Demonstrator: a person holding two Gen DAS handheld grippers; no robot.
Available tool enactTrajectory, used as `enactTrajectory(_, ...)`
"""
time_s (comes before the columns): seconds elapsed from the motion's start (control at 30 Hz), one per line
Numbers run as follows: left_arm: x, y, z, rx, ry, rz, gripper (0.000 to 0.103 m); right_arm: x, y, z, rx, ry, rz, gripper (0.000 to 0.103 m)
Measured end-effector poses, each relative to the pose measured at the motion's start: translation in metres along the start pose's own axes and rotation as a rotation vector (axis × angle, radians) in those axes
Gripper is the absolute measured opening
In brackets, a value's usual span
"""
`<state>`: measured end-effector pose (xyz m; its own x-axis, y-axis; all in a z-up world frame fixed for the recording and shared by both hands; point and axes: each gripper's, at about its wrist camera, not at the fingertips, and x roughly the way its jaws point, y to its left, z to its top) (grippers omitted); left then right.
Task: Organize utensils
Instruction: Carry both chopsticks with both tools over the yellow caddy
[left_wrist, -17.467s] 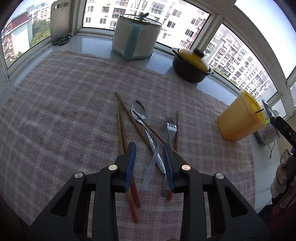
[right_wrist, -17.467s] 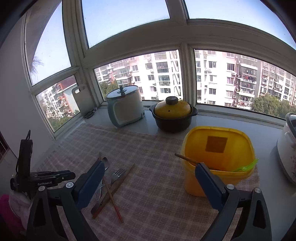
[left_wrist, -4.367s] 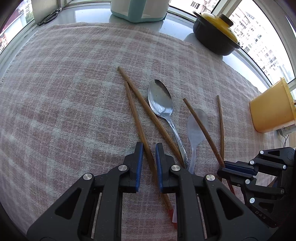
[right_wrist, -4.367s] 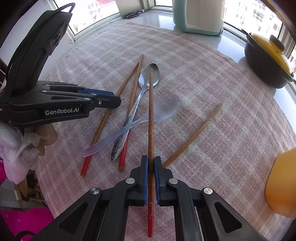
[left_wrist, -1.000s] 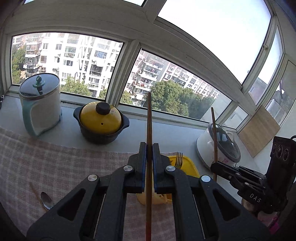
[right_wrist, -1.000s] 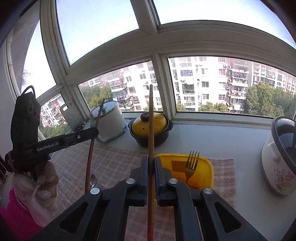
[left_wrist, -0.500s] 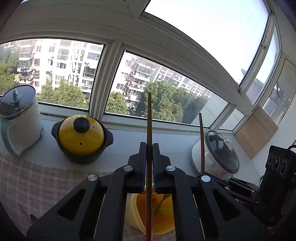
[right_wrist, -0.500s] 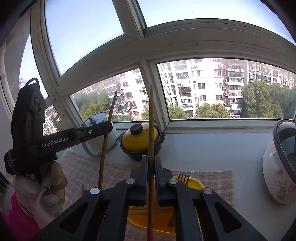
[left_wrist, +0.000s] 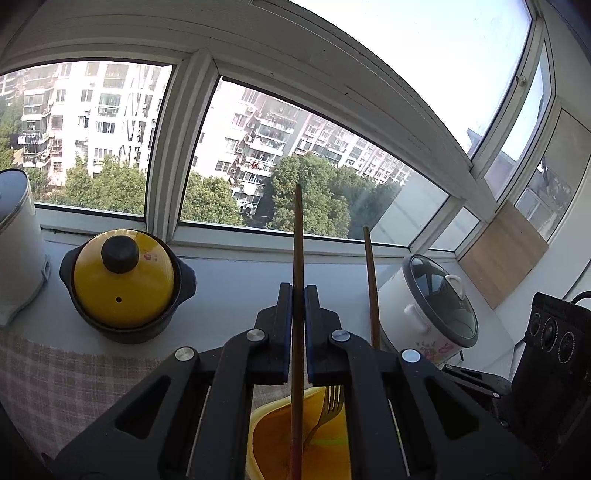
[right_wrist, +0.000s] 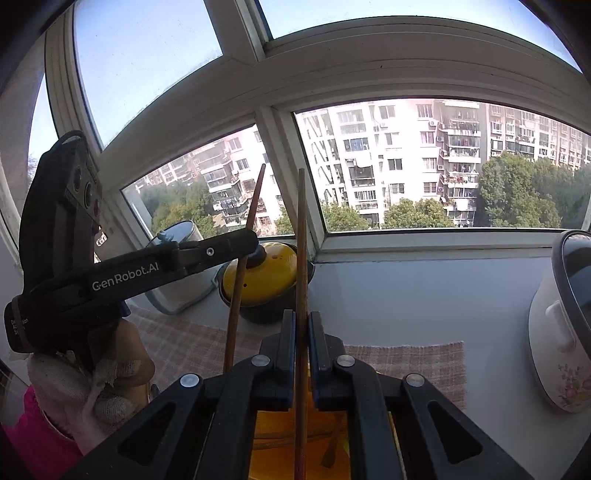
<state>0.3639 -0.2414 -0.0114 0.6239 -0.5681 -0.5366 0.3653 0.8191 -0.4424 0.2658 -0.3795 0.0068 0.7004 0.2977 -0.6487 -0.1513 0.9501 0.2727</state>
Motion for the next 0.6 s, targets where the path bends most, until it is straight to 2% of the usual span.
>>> enactTrajectory(0.27, 0.012, 0.004, -0.010, 0.048, 0.006, 0.011, 0.004, 0.011, -0.006, -0.007, 0.021, 0.022, -0.003, 0.004)
enactTrajectory(0.6, 0.010, 0.017, -0.021, 0.021, 0.035, 0.008, 0.004, 0.021, -0.006, -0.011, 0.038, 0.036, -0.015, 0.004)
